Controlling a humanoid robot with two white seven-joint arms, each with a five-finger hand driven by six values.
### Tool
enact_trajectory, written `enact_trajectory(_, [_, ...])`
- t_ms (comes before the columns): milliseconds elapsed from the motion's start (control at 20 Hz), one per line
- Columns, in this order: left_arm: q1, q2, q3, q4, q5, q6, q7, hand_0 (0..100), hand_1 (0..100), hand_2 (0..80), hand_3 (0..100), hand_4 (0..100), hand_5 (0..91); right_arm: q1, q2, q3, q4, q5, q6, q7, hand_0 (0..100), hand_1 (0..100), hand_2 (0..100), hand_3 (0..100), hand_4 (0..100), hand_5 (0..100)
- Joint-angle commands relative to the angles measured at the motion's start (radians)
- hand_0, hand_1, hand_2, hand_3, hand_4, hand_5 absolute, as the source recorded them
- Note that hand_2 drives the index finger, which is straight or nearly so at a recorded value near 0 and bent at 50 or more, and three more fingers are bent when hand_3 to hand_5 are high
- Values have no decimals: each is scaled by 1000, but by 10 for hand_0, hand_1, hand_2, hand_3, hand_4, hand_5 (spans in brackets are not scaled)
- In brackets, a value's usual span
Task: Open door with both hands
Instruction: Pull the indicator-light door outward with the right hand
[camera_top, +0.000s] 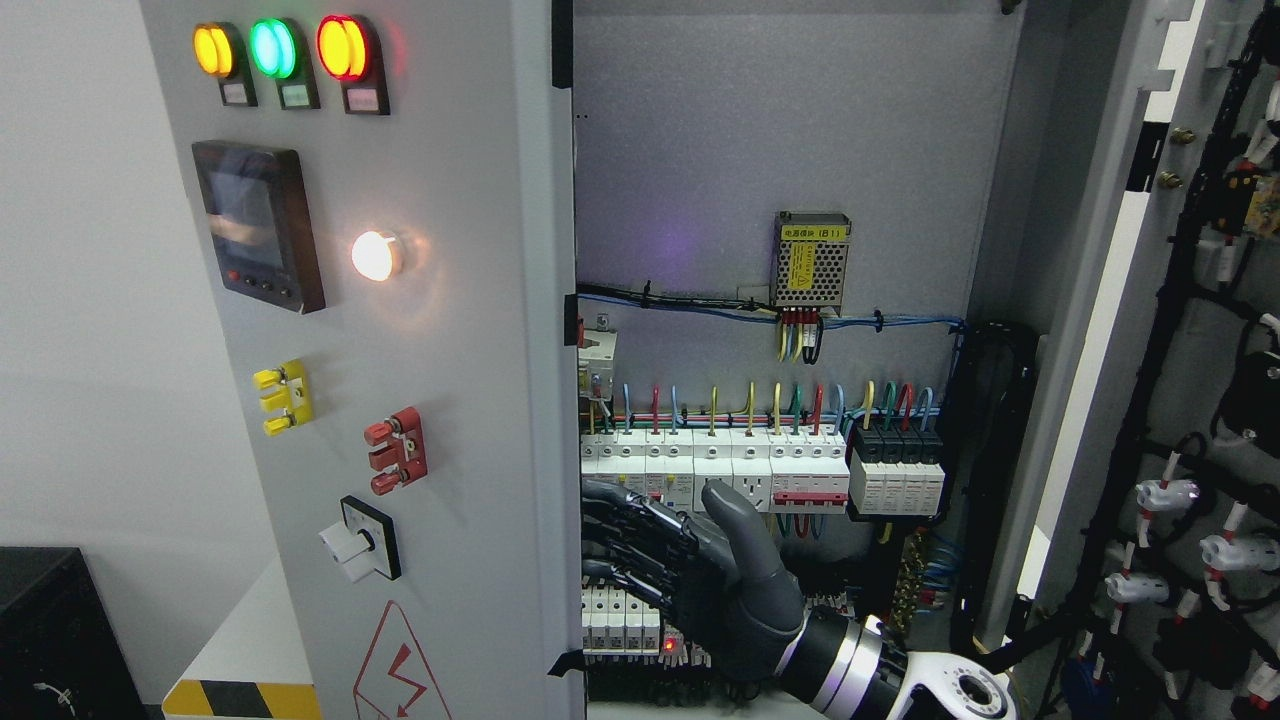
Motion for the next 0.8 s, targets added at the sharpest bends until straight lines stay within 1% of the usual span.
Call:
enact_trajectory(0, [0,0,0,0,-21,-1,1,0,0,0,0,0,0,40,-1,113,-31,-16,-1,43,0,0,0,0,0,0])
enact_trajectory(100, [0,0,0,0,-21,-1,1,0,0,0,0,0,0,43,-1,120,-31,-16,-1,45,0,0,0,0,0,0])
enact_trajectory(300, [0,0,0,0,-21,-1,1,0,0,0,0,0,0,52,-1,165,-35,-17,-1,46,0,0,0,0,0,0])
enact_trajectory(451, [0,0,0,0,-21,-1,1,0,0,0,0,0,0,54,-1,186,-42,-19,1,48,0,0,0,0,0,0])
enact_trajectory(751, [0,0,0,0,-21,-1,1,0,0,0,0,0,0,58,1,262,-67,-66,1,48,0,0,0,0,0,0])
